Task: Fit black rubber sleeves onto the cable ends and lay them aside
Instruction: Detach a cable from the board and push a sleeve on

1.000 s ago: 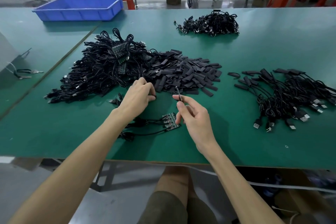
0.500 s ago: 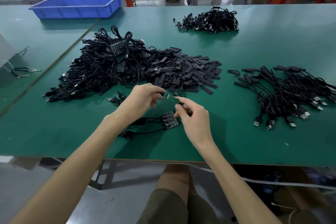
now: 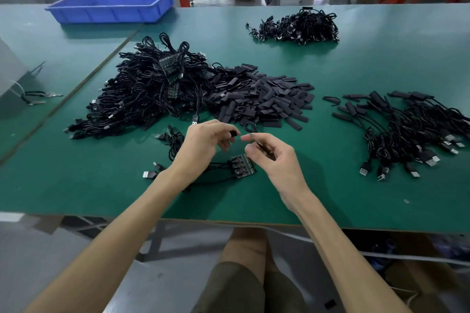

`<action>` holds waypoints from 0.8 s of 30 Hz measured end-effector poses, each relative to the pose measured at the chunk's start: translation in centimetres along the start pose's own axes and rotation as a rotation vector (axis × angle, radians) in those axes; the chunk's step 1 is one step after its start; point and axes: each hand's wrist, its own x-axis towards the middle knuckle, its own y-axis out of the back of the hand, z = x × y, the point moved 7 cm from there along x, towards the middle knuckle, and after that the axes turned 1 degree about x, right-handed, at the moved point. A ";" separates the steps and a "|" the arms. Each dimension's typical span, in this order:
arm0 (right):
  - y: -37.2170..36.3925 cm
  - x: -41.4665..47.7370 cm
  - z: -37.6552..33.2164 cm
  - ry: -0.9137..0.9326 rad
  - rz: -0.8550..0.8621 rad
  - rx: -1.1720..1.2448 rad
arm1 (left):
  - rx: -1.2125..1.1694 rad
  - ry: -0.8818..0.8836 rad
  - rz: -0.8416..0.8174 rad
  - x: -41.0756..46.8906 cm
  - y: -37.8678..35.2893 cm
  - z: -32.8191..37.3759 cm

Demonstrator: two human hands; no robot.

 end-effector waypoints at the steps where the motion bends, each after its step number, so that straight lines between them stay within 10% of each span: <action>1: 0.0 -0.1 -0.1 0.008 -0.010 0.008 | -0.028 0.019 0.012 0.0 0.1 0.0; 24: -1.3 -0.2 0.5 -0.044 -0.208 -0.010 | 0.021 0.220 -0.147 -0.2 -1.3 -2.1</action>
